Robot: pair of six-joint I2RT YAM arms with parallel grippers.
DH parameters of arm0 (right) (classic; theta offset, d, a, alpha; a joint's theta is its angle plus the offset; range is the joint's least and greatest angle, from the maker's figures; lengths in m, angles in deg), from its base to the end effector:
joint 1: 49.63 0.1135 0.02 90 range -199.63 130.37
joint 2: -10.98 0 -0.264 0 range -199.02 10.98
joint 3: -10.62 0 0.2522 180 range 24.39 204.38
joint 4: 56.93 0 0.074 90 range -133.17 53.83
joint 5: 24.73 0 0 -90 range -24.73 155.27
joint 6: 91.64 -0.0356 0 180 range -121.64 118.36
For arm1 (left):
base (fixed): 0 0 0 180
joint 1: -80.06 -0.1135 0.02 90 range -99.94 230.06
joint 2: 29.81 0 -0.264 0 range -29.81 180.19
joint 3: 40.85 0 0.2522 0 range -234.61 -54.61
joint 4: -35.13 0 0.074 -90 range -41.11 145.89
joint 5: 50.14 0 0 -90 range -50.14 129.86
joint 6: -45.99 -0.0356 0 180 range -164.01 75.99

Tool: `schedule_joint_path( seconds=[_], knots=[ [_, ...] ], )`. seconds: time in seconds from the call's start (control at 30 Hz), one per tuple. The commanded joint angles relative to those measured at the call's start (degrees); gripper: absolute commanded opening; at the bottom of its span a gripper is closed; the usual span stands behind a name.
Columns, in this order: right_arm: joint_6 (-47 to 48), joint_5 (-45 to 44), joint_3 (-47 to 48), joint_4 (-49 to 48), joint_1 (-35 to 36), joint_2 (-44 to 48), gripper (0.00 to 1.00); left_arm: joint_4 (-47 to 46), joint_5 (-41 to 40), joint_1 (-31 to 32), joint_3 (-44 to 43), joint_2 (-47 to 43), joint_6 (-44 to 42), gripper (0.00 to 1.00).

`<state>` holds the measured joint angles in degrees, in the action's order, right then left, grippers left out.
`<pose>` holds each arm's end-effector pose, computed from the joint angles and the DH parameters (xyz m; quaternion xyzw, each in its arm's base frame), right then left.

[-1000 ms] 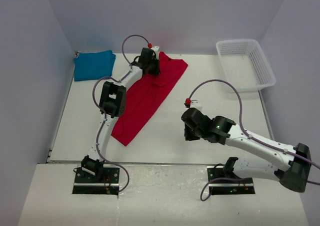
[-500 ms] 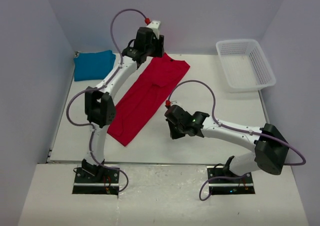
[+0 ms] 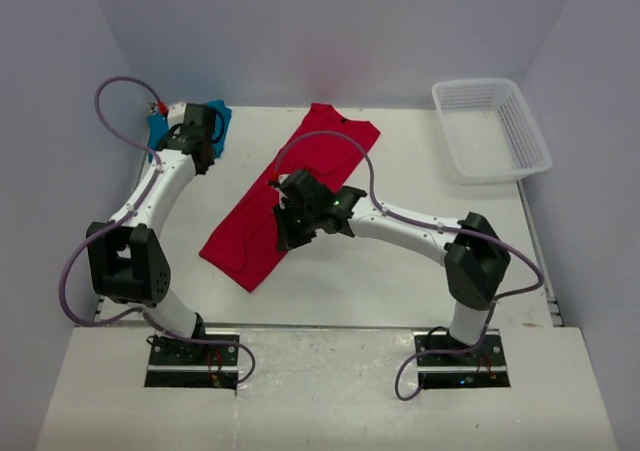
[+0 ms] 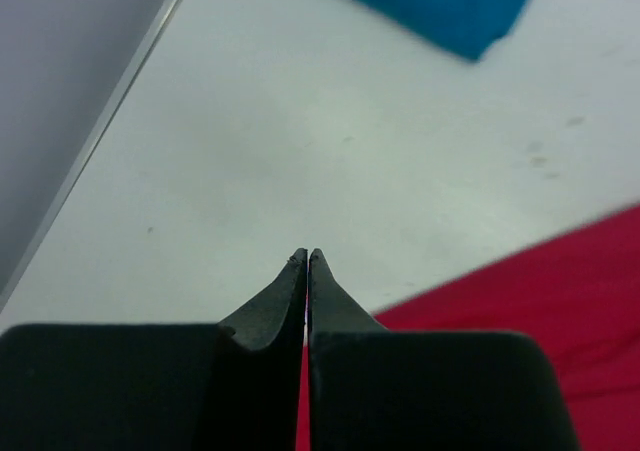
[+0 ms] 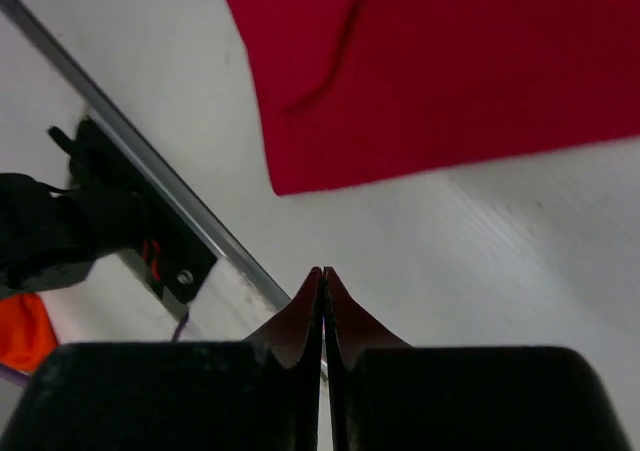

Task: Fold and stack the t-shirts
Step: Rotate the tshirt 110 degrees

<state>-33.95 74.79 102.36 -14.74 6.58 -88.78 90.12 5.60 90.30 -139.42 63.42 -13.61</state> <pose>0.2088 0.3227 0.2547 -0.2217 0.9109 0.2926 0.1884 0.3509 -0.0430 0.3217 -0.2570 0.8654 0.1448 0.4051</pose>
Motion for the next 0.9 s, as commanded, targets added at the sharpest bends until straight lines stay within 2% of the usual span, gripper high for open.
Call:
schedule_joint_path(
  seconds=[0.0,0.17,0.37,0.6,0.8,0.87],
  knots=[
    [3.1,12.2,11.5,-1.1,0.2,-8.9,0.00,0.9,0.0,-4.5,8.0,-4.2,4.1,0.00],
    [4.6,14.6,27.2,4.6,0.9,-22.5,0.00,0.5,0.9,-7.6,10.2,-5.7,4.1,0.00],
    [4.7,16.1,34.4,7.2,1.1,-29.2,0.00,-1.6,5.6,-7.8,11.2,-7.7,5.2,0.00],
    [3.4,17.9,32.6,3.8,1.4,-34.6,0.00,-4.7,10.8,-7.7,13.0,-10.4,4.2,0.00],
    [2.1,18.3,32.4,3.1,1.7,-36.8,0.00,-4.8,10.8,-7.7,13.2,-10.8,3.0,0.00],
    [1.4,17.8,29.6,1.8,1.8,-35.9,0.00,-4.9,10.9,-7.7,13.3,-11.1,2.8,0.00]
  ],
)
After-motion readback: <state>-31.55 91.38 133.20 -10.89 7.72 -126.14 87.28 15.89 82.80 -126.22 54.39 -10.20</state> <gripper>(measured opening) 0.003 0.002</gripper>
